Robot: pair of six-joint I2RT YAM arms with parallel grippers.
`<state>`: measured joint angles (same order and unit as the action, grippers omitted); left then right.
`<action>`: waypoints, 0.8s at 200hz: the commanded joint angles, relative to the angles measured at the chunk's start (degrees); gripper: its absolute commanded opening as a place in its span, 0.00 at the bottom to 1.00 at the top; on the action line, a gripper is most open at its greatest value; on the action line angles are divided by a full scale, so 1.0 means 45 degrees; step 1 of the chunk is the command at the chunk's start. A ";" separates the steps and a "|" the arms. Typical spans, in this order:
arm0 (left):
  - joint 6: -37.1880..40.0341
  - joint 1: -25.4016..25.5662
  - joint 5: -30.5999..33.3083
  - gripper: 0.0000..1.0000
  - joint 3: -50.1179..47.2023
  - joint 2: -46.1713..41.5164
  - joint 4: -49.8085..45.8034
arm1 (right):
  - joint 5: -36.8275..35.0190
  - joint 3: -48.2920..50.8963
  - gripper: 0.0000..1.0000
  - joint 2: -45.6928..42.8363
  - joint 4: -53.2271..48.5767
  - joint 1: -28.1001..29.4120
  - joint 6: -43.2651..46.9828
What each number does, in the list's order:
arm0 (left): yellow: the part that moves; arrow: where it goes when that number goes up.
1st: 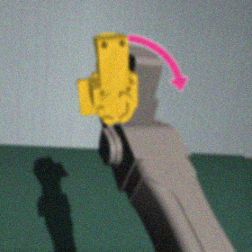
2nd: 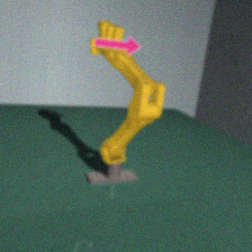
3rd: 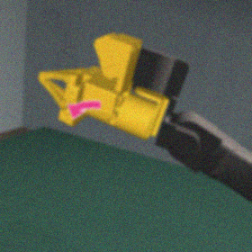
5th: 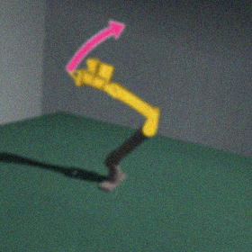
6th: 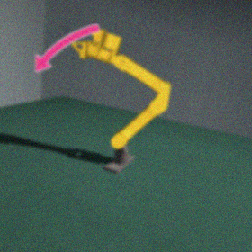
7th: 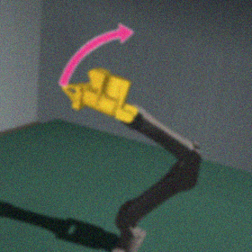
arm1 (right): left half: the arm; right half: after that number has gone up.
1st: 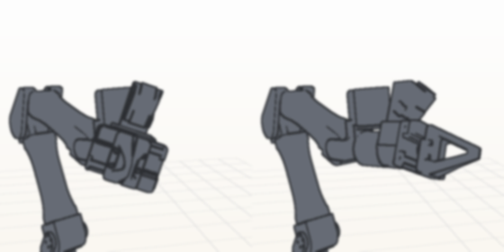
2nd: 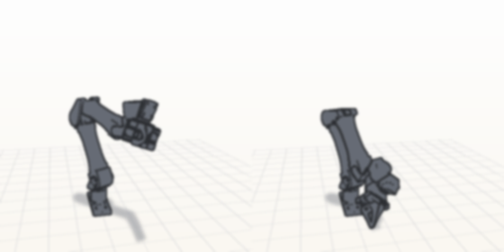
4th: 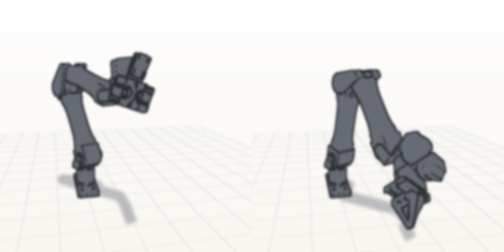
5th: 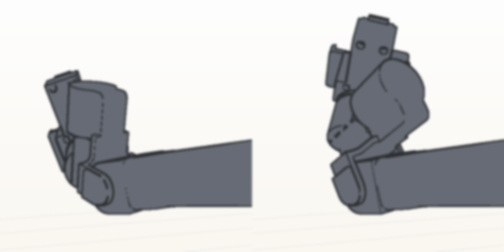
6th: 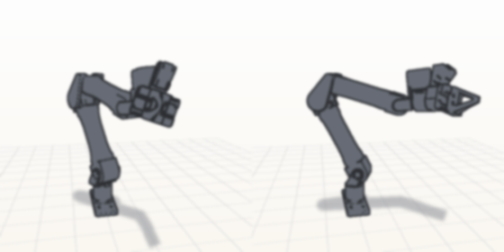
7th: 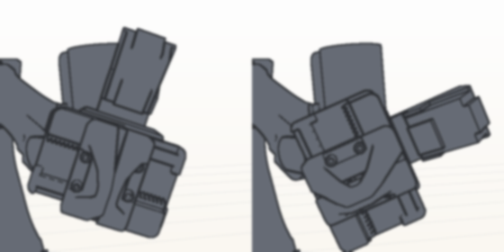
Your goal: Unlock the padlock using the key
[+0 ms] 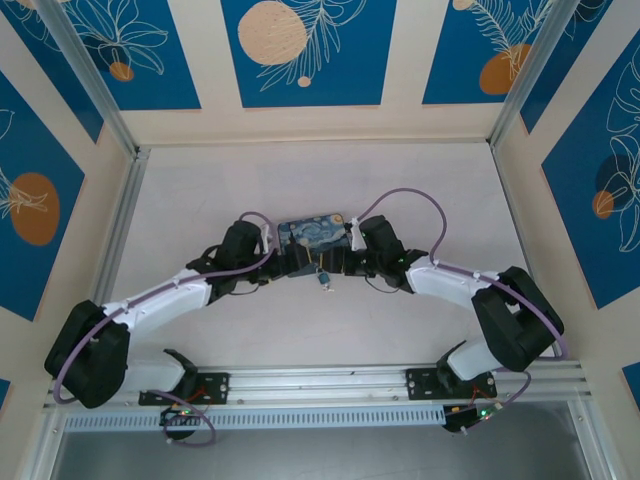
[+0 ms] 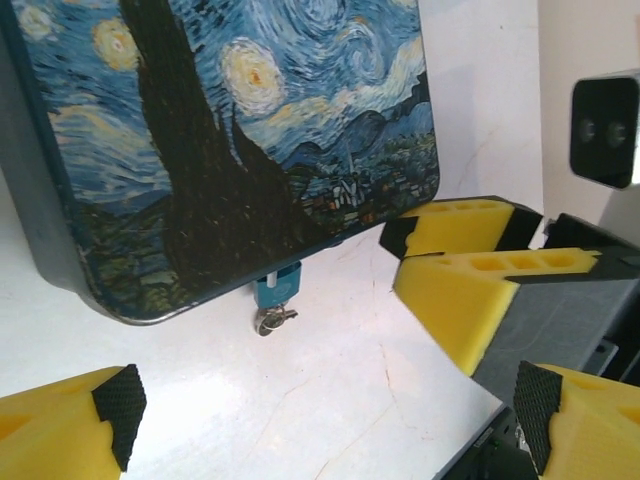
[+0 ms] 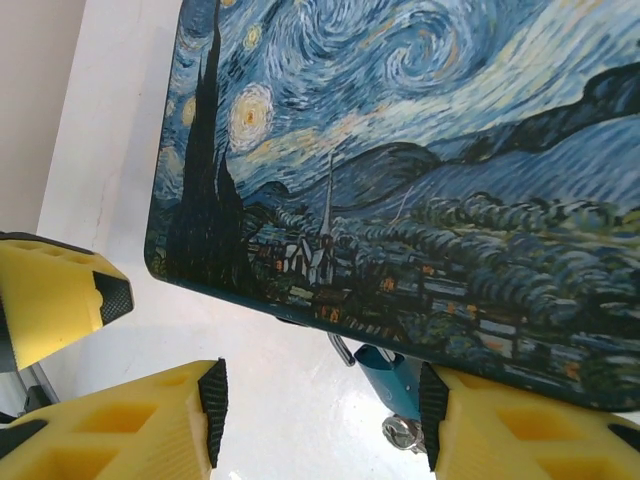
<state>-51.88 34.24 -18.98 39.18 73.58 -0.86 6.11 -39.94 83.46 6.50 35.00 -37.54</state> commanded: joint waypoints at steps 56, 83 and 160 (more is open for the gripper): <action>0.0532 -0.0649 -0.0083 0.99 0.0741 0.0284 -0.0402 | -0.0298 0.1459 0.52 0.0096 0.0537 0.0202 0.0712; 0.0570 -0.0723 0.0003 1.00 0.0901 0.0311 -0.0598 | -0.0264 0.1266 0.47 0.0740 0.0668 0.0359 0.0914; 0.0514 -0.0884 -0.0189 1.00 0.0864 0.0315 -0.0646 | -0.0440 0.0732 0.41 0.2104 0.1015 0.0649 0.0941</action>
<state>-50.41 31.14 -19.03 41.87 74.87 -2.66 4.62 -35.31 91.20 10.11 37.52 -34.00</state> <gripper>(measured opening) 0.999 0.417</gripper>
